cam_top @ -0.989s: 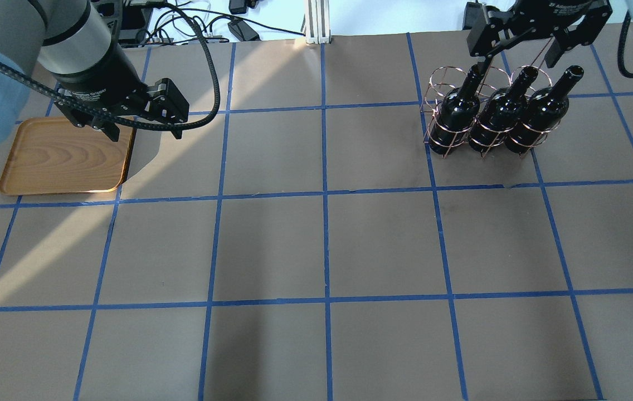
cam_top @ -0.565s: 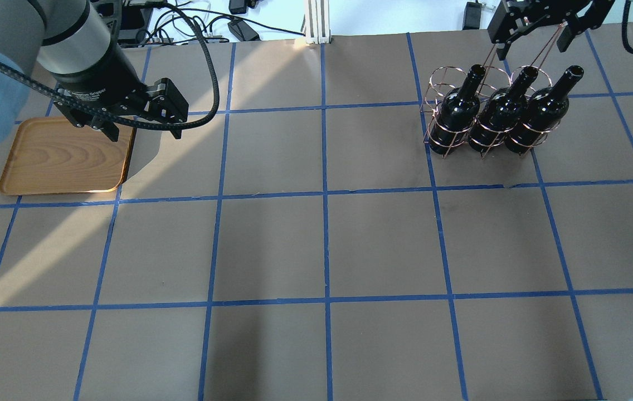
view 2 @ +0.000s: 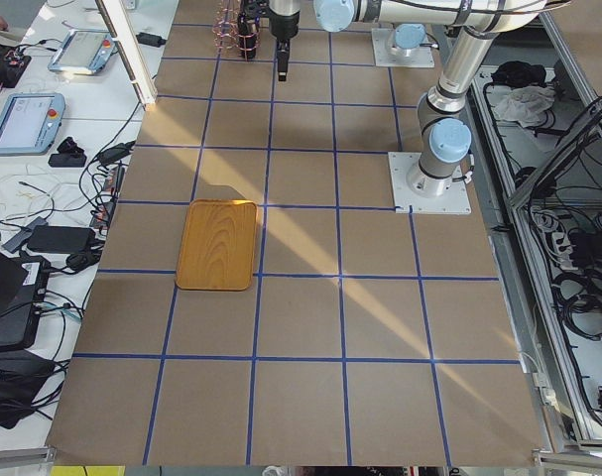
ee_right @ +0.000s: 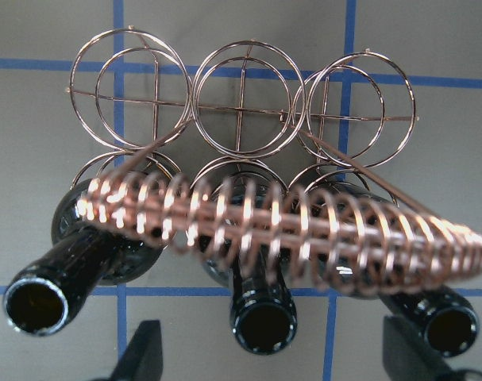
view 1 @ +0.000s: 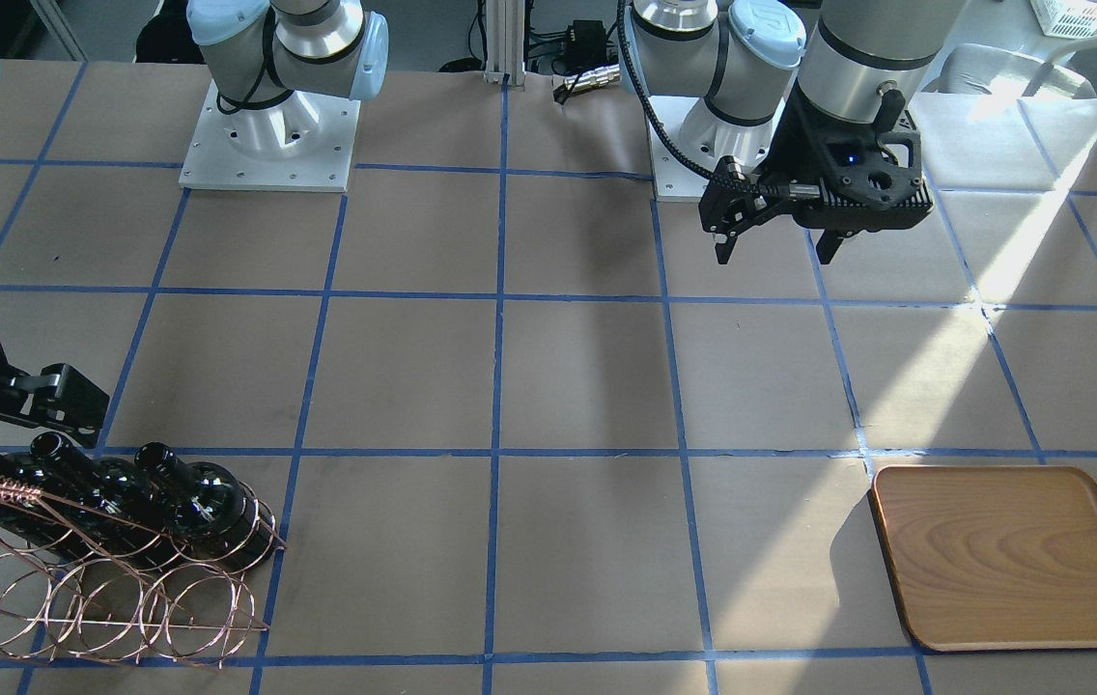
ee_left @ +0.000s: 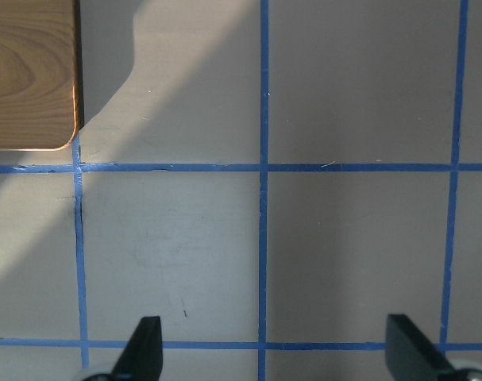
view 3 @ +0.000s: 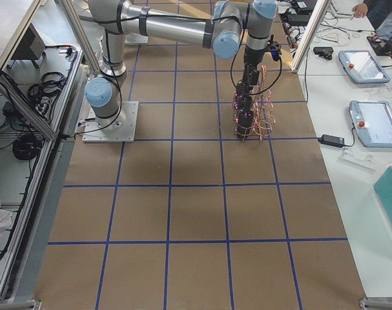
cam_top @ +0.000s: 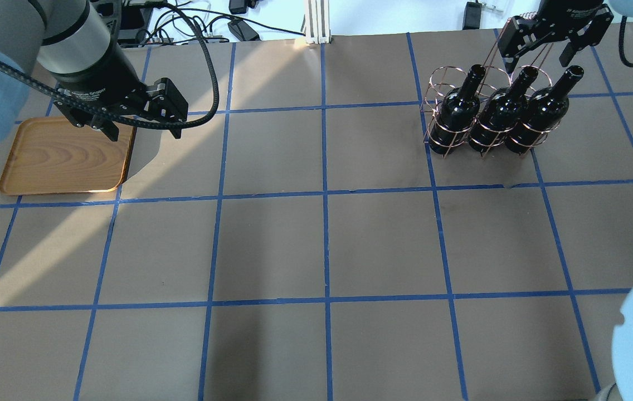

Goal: Take wine from basket and place on tray
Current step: 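Lower the right gripper over the middle bottle in the copper rack, then grasp the middle dark wine bottle neck and lift it from the rack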

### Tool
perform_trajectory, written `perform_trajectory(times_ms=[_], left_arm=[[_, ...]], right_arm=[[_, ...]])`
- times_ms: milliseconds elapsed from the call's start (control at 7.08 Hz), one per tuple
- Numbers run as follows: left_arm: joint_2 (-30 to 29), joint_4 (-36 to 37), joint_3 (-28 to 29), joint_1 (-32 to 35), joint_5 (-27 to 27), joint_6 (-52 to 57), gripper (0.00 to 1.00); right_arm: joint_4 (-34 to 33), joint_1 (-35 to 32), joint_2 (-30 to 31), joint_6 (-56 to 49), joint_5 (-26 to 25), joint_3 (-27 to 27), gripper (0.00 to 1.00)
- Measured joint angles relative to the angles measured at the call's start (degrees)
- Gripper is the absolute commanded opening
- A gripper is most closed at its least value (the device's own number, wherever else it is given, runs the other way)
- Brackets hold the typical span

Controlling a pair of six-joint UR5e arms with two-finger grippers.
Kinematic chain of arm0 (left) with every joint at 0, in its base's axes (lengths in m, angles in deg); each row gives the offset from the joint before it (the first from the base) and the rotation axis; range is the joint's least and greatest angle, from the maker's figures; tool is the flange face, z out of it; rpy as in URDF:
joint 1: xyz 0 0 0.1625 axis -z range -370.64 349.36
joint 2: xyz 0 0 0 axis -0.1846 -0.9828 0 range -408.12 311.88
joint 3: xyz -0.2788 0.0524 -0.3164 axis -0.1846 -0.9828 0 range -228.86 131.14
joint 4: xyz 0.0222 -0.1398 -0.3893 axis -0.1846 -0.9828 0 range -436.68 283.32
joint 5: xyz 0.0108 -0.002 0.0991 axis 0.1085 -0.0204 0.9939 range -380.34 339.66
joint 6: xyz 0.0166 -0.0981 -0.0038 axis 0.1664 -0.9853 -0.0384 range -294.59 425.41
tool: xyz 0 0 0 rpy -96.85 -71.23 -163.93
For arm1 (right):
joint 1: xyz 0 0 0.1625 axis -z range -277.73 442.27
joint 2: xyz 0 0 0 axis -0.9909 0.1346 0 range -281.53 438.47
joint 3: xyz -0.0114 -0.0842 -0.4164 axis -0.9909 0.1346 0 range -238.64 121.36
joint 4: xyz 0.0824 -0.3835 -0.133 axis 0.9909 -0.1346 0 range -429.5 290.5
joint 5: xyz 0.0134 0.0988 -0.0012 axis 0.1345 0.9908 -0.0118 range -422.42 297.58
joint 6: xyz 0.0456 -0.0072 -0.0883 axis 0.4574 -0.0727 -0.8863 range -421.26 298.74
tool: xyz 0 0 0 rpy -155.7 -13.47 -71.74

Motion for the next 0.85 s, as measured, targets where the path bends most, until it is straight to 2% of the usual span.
perform_trajectory(times_ms=[424,848], left_arm=[[0.0,0.0,0.0,0.0,0.0,0.0,1.00],[-0.2,0.1,0.0,0.0,0.0,0.0,1.00]], right_arm=[[-2.3,0.0,-2.4,0.6,0.2,-0.1,0.94],[-2.6,0.0,-3.1,0.5,1.6,-0.7,0.81]])
